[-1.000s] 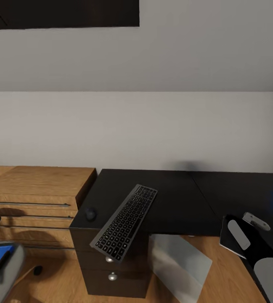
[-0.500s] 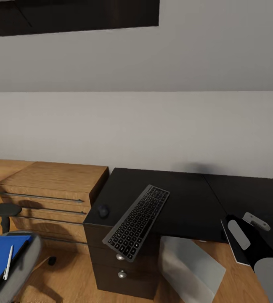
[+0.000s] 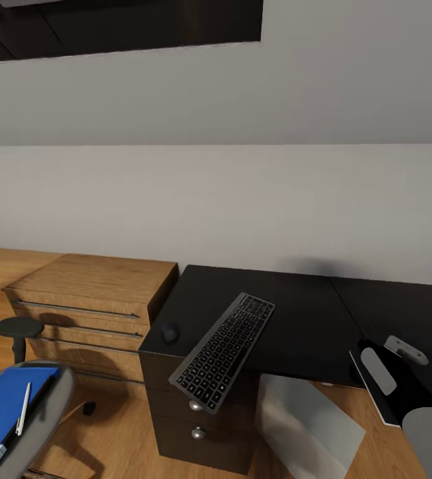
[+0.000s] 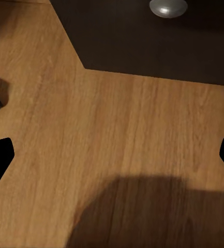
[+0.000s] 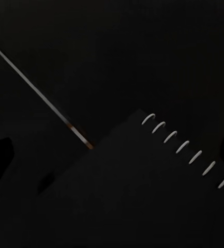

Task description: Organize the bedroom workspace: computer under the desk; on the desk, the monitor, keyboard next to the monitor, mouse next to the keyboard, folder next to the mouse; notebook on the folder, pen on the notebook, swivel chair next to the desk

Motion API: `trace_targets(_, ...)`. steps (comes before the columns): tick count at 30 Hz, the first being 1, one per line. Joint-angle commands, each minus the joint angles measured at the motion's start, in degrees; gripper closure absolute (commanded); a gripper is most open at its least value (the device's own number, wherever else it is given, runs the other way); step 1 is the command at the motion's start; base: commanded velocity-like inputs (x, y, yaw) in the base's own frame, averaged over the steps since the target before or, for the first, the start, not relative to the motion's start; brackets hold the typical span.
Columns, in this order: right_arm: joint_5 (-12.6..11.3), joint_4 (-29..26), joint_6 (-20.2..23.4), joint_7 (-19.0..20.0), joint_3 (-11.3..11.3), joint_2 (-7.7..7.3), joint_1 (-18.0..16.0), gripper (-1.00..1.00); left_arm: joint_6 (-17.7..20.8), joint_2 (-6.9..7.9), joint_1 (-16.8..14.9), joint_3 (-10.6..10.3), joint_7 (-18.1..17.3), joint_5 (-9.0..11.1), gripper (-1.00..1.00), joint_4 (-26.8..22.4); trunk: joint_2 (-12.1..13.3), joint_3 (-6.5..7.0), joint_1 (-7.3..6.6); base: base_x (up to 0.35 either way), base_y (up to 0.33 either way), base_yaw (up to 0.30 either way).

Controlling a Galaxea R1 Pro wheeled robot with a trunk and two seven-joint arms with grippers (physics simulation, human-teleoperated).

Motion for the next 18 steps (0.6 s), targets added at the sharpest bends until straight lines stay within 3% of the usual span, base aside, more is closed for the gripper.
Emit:
trace_targets(1, -0.2, -0.13, 0.35, -0.27, 0.0, -0.04, -0.01, -1.0, -0.35, 0.0, -0.08, -0.49, 0.34, 0.61, -1.0, 0.1, -0.03, -0.06, 0.0, 0.0, 0.0, 0.004)
trace_targets(18, -0.14, -1.75, 0.38, -0.31, 0.07, -0.12, -0.01, -1.0, -0.28, 0.0, -0.08, -0.57, 0.31, 0.61, -1.0, 0.19, -0.03, -0.06, 0.0, 0.0, 0.0, 0.0)
